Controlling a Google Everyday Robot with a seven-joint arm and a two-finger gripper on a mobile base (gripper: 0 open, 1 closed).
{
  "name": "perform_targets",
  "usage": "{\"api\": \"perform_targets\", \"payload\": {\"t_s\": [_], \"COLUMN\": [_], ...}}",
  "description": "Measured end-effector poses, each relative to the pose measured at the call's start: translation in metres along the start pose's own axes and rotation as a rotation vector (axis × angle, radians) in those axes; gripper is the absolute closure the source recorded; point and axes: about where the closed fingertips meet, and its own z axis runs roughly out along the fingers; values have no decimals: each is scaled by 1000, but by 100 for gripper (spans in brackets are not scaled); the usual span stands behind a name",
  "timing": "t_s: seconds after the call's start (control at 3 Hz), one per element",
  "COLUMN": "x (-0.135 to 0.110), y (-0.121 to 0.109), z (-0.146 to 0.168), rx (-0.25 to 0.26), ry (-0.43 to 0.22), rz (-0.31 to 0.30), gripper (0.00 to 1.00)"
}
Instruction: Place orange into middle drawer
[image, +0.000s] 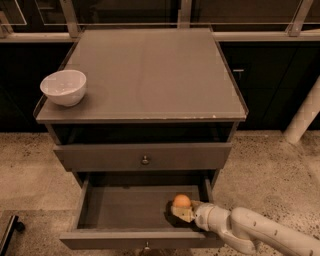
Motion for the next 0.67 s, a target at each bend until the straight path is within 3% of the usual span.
{"api": "perform_targets", "payload": {"t_s": [0.33,0.67], "x": [0,0], "y": [0,0], "z": [0,0], "rx": [0,0], "ry": [0,0], "rz": [0,0], "gripper": [0,0]}}
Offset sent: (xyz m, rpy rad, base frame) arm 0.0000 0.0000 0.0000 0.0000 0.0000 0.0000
